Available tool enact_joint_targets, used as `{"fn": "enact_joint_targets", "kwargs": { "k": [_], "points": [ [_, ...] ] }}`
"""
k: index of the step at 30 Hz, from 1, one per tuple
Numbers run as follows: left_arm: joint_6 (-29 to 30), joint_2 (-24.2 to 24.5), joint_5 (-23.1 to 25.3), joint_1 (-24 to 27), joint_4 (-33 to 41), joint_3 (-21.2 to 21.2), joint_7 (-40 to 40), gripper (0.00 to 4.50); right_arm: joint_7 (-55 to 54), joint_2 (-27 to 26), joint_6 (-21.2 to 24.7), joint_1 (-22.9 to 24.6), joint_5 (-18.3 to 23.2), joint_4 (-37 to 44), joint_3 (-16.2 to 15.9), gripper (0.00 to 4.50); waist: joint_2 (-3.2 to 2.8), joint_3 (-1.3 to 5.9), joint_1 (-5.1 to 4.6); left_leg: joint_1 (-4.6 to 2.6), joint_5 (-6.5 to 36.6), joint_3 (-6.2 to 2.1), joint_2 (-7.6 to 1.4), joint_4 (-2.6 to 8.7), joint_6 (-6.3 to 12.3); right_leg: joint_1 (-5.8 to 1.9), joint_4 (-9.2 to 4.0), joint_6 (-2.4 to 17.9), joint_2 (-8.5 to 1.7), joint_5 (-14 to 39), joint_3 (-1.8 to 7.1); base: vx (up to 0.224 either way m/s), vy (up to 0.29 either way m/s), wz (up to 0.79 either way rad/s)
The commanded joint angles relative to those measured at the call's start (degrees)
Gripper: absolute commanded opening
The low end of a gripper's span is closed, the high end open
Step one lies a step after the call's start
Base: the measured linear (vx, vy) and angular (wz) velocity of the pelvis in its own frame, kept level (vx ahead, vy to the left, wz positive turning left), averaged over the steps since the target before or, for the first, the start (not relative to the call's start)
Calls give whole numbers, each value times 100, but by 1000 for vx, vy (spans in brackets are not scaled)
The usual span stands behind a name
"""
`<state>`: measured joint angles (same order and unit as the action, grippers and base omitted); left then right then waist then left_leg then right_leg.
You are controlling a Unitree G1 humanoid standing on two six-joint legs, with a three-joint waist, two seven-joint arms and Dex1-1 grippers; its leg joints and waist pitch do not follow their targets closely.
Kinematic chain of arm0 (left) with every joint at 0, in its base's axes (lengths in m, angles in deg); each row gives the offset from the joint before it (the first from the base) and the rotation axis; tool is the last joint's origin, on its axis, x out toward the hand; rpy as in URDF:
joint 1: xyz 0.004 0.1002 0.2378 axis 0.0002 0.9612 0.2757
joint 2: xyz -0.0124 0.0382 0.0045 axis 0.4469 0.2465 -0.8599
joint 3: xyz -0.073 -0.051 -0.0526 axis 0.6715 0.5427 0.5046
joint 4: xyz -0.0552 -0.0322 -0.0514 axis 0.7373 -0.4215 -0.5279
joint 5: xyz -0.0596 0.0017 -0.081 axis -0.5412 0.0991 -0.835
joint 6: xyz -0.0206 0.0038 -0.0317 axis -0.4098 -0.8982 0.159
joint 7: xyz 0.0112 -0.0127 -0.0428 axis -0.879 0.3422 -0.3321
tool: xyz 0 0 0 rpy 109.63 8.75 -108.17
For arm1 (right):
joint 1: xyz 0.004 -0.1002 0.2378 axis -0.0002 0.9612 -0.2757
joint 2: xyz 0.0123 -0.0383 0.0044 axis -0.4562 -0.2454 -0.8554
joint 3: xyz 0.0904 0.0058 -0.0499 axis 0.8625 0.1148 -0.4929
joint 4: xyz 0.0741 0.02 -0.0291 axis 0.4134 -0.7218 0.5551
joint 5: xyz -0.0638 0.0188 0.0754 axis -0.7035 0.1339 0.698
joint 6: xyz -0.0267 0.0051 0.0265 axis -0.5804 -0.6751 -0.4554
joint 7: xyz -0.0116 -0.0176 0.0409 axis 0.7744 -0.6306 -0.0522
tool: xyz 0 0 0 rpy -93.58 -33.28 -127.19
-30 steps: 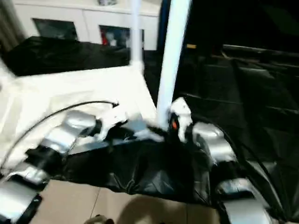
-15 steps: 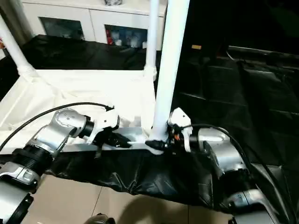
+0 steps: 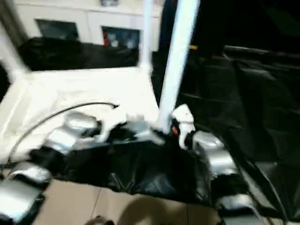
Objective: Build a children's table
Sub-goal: Insert table leg to table base
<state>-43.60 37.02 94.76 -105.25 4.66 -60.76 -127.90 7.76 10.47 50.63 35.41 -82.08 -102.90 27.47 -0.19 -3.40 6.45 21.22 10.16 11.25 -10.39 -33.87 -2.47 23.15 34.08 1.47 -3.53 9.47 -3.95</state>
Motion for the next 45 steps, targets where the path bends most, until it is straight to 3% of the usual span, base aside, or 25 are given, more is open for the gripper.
{"fn": "enact_joint_targets", "kwargs": {
  "k": [1, 5, 9, 10, 15, 17, 22, 26, 32, 37, 38, 41, 45],
  "points": [
    [208, -395, -1, -258, -79, 94, 762, 0, -710, -369, 104, -99, 12, -470, 8, 275, 18, 409, -29, -99, 1190, -172, -306, 404, 7, -272, -421, 1152, -563, 1517, 296, 0, 0, 0],
    [337, -690, 77, -318, -247, 164, 1331, 0, -1471, -648, -13, -339, -71, -908, 168, 275, 19, 413, -25, -89, 1075, -164, -291, 391, 130, -291, -437, 1111, -558, 1495, 292, 0, 0, 0],
    [218, -967, 252, -275, -305, 18, 1597, 0, -1850, -988, -448, -659, -152, -1355, 266, 275, 0, 387, -80, -105, 1366, -173, -296, 413, 90, -269, -490, 1048, -560, 1837, 285, 0, 0, 0],
    [215, -978, 262, -272, -308, -5, 1589, 0, -1840, -1014, -470, -685, -160, -1394, 273, 331, 4, 386, -92, -114, 1429, -177, -296, 418, 82, -269, -500, 1013, -557, 1917, 281, 0, 0, 0],
    [120, -860, 367, -236, -303, -108, 1532, 0, -1513, -1002, -535, -705, -160, -1397, 200, 363, 9, 382, -115, -107, 1477, -179, -303, 430, 136, -275, -489, 1038, -559, 1833, 292, 0, 0, 0],
    [-80, -713, 388, -163, -249, -163, 1299, 0, -1293, -854, -652, -671, -284, -1381, 62, 395, 22, 392, -115, -95, 1417, -181, -299, 425, 164, -286, -477, 1052, -559, 1770, 289, 0, 0, 0],
    [-326, -324, 242, 95, 118, -257, 386, 0, -295, -461, -821, -502, -240, -1100, -89, 395, 33, 410, -111, -63, 1147, -167, -305, 398, 305, -324, -417, 1179, -573, 1336, 297, 0, 0, 0],
    [-630, 41, 30, 287, 450, -355, -464, 0, 678, -64, -937, -295, -224, -778, -322, 395, -3, 405, -71, -67, 1110, -140, -344, 393, 394, -310, -380, 1291, -543, 1107, 291, 0, 0, 0],
    [-871, 428, -147, 329, 522, -313, -1174, 0, 1989, 445, -938, -23, -30, -242, -592, 395, 1, 364, -47, -108, 1532, -155, -354, 427, 233, -281, -453, 1139, -551, 1877, 289, 0, 0, 0],
    [-935, 778, -327, 380, 655, -281, -1799, 0, 3050, 836, -743, 221, 195, 337, -814, 395, 15, 384, 23, -111, 1373, -145, -364, 419, 304, -273, -426, 1150, -540, 1682, 300, 0, 0, 0],
    [-944, 808, -337, 381, 657, -284, -1854, 0, 3133, 867, -727, 242, 211, 388, -839, 370, 9, 389, 48, -112, 1324, -145, -370, 410, 316, -268, -415, 1172, -555, 1615, 302, 0, 0, 0],
    [-1047, 935, -297, 368, 608, -296, -2057, 0, 3471, 1007, -712, 363, 219, 625, -1016, 360, 14, 393, 77, -106, 1233, -143, -370, 411, 325, -265, -399, 1203, -550, 1492, 297, 0, 0, 0],
    [-1090, 994, -265, 360, 574, -324, -2136, 0, 3604, 1034, -639, 455, 215, 780, -1114, 320, 14, 379, 117, -116, 1351, -150, -370, 420, 259, -258, -432, 1120, -560, 1787, 300, 0, 0, 0]
  ]
}}
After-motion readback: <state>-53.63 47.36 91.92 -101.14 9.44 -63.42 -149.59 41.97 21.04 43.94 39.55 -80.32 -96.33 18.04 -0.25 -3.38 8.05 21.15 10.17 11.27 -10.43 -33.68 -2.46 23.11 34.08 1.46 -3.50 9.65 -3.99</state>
